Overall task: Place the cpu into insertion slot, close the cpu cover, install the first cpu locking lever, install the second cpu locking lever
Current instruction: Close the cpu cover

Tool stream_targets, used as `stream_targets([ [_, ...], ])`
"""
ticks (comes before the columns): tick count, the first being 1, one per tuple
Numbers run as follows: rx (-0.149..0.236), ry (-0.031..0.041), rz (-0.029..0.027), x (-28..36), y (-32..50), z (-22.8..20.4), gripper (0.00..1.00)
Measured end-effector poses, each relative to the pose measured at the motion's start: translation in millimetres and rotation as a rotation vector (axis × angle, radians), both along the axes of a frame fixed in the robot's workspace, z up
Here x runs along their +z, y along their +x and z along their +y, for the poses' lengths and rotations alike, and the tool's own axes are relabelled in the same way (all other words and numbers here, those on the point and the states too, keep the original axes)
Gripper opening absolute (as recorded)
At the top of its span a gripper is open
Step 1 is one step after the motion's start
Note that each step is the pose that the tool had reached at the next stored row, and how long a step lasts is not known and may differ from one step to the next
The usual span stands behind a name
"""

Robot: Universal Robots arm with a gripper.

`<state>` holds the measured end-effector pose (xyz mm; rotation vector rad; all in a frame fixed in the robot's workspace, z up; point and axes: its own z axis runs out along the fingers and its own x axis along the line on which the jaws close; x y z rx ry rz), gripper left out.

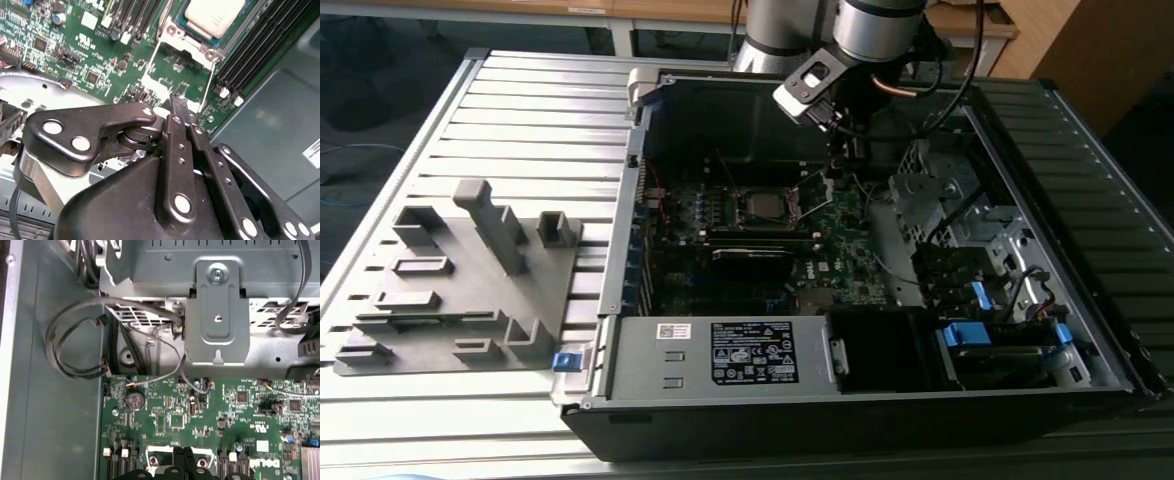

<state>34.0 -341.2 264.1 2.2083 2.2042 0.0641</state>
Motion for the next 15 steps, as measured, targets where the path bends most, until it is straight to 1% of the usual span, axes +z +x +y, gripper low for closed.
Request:
stream_targets([
  [10, 0.0, -0.003, 0.0001, 0.0, 17.3, 2.3, 0.11],
  [13, 0.0, -0.0034, 0.0, 0.0, 20.0, 2.6, 0.11],
  [15, 0.0, -0.0034, 0.0, 0.0, 20.0, 2.6, 0.11],
])
